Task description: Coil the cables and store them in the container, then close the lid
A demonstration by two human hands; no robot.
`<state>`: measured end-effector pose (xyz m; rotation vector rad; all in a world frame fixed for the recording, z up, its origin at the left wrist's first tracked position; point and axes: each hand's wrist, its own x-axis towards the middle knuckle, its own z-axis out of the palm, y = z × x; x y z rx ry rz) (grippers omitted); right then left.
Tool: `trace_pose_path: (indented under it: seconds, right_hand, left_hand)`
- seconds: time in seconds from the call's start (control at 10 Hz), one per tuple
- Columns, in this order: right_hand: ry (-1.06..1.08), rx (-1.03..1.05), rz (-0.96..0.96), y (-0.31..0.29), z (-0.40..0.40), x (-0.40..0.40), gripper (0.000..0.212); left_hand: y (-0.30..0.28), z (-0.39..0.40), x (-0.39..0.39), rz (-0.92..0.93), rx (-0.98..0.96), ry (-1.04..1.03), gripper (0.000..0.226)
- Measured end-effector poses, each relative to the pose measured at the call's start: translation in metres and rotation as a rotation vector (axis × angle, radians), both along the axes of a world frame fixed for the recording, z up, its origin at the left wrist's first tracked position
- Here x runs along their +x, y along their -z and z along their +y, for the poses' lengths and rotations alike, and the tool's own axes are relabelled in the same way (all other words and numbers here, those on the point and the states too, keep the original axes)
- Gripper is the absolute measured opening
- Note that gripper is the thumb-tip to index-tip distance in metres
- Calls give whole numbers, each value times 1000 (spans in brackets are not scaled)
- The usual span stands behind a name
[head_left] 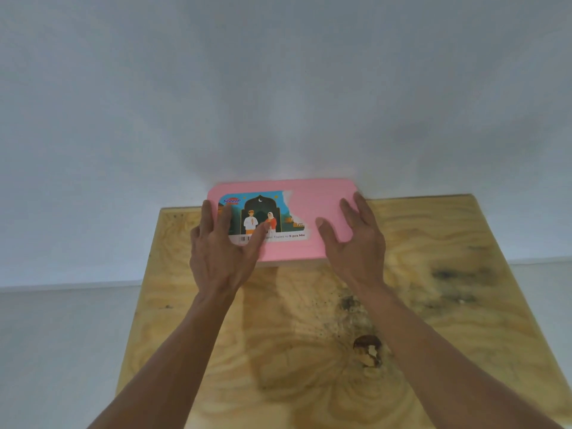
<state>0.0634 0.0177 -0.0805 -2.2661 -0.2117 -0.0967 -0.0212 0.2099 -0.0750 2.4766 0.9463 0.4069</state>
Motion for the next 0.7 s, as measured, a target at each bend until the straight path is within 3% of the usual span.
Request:
trace_pose_path:
  seconds: [0.4,0.7]
  right_hand:
    - [-121,-325,6,-17,-4,-1,58]
    - [-226,-228,99,-87,-6,-24,63]
  left_hand:
    - [-17,-6,-1,140,109,132,51]
    - [-77,-39,-23,20,17,208,49]
